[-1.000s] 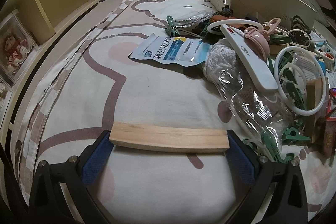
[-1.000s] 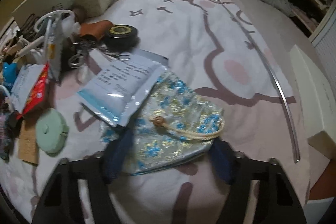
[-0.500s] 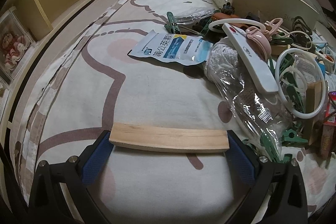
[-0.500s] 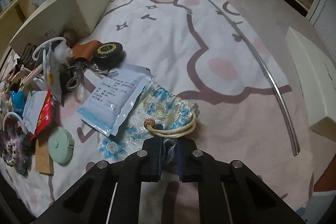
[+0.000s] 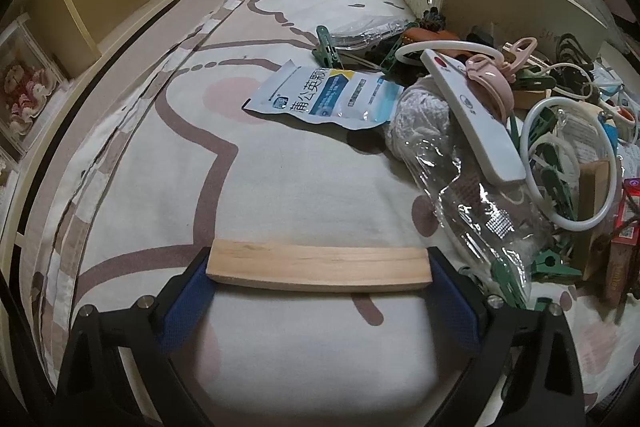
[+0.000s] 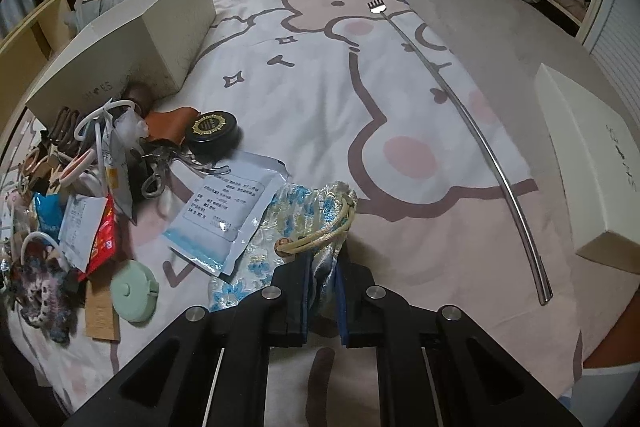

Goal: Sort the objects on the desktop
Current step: 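Lift the stick with the left tool while the right tool lifts the pouch toward the box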

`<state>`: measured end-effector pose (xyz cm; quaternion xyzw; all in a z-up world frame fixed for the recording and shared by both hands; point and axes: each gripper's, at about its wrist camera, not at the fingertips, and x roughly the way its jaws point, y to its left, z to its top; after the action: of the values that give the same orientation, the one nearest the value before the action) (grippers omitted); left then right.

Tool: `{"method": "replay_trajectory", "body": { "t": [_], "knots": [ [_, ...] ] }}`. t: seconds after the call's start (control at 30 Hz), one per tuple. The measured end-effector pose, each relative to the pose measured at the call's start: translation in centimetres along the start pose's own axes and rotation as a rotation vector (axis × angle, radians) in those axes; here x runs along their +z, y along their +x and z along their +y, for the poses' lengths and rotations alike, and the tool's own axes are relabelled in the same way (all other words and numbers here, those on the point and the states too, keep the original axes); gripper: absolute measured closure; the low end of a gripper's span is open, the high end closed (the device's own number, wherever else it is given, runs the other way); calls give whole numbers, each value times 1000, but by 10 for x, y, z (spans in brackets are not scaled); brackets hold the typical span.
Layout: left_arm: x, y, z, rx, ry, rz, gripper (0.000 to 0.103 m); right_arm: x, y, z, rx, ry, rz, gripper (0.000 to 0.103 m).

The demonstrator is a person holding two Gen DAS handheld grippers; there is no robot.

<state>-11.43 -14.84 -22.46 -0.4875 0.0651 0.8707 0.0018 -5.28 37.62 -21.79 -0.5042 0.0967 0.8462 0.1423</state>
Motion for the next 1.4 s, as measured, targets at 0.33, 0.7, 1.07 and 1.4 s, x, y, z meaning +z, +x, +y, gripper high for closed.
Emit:
{"method": "replay_trajectory", "body": {
  "t": [0.33, 0.7, 1.07, 1.4],
  "knots": [
    [4, -10, -3, 15, -12, -29, 3, 4, -10, -1, -6, 1, -32, 92],
    [16, -34, 0, 22, -45, -104, 3, 12, -30, 5, 11, -8, -80, 92],
    [24, -65, -4, -2, -45, -196, 3, 21, -58, 21, 57, -20, -142, 92],
    [29, -89, -17, -25, -24, -255, 3, 30, -79, 37, 95, -36, -189, 92]
  ]
}}
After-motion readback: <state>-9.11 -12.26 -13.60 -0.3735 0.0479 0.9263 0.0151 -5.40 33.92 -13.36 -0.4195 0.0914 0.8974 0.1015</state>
